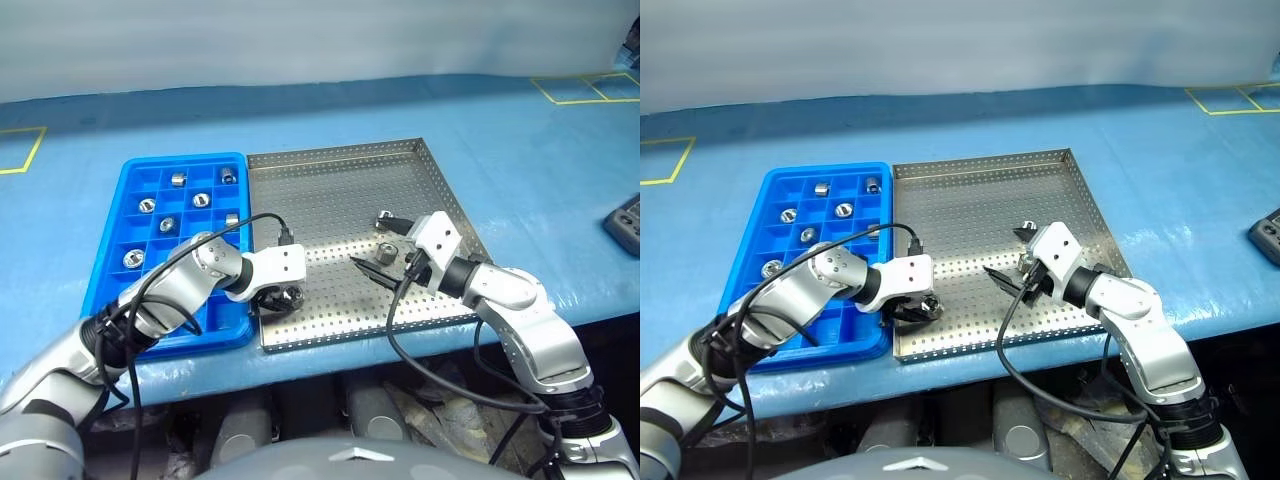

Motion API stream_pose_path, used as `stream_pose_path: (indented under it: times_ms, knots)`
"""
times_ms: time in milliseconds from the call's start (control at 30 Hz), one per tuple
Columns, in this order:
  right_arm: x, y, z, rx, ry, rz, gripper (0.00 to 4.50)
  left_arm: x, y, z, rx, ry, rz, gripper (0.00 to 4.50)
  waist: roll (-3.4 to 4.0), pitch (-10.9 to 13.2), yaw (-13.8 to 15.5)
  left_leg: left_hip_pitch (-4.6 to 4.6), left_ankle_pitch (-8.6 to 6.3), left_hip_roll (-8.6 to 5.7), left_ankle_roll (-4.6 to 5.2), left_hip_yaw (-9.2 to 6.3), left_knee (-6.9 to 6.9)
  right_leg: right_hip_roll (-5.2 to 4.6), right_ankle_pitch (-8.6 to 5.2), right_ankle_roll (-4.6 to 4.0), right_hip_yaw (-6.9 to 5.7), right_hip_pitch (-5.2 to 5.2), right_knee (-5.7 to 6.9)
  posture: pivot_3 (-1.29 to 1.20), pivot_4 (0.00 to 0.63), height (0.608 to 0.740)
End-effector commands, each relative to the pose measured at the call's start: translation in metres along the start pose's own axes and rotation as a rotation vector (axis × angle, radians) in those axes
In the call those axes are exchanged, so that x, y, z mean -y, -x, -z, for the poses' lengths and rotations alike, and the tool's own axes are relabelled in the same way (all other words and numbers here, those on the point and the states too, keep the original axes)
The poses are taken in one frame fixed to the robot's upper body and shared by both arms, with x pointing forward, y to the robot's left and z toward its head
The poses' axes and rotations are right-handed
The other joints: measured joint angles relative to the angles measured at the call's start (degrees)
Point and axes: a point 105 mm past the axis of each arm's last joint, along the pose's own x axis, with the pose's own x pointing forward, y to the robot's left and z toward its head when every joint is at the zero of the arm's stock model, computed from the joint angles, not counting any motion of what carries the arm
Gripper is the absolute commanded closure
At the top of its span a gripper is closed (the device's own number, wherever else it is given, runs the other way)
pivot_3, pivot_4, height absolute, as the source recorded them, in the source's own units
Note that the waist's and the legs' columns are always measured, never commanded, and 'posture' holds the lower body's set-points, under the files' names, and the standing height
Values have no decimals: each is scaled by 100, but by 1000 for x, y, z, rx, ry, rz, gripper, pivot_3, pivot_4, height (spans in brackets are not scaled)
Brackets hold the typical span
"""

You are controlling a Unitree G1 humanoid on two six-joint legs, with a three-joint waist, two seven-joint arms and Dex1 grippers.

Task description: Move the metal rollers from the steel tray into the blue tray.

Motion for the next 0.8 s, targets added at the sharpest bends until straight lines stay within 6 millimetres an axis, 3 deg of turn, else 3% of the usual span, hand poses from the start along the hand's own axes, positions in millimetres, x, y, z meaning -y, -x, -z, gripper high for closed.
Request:
stream_pose_path:
  times_ms: [33,133,267,500,800]
  knots:
    - [1,2,-12,45,36,6,0,-16,12,-19,117,43,-109,2824,0,0,1,0,0,0,0,0,0,0,0,0,0,0,0,-234,150,740]
    - [-1,1,-10,41,24,-7,0,-33,29,-32,237,150,-235,2824,-1,0,8,-3,-1,0,1,-1,5,-2,2,3,0,0,0,-223,150,740]
    - [-8,-1,-6,26,3,-54,0,-34,54,-27,298,250,-330,2824,2,0,-34,-2,-1,3,1,1,6,0,7,-1,-1,-3,2,-191,150,740]
    - [-21,-14,-9,45,1,-149,0,-34,98,5,276,409,-611,2824,-1,1,103,-1,-1,3,0,-1,4,-5,11,-9,-5,-2,1,-118,150,740]
    - [-23,-22,-11,46,9,-203,0,-15,126,46,217,657,-904,2824,-2,1,404,0,0,-1,-3,-8,5,-15,11,-13,-21,3,0,-52,150,740]
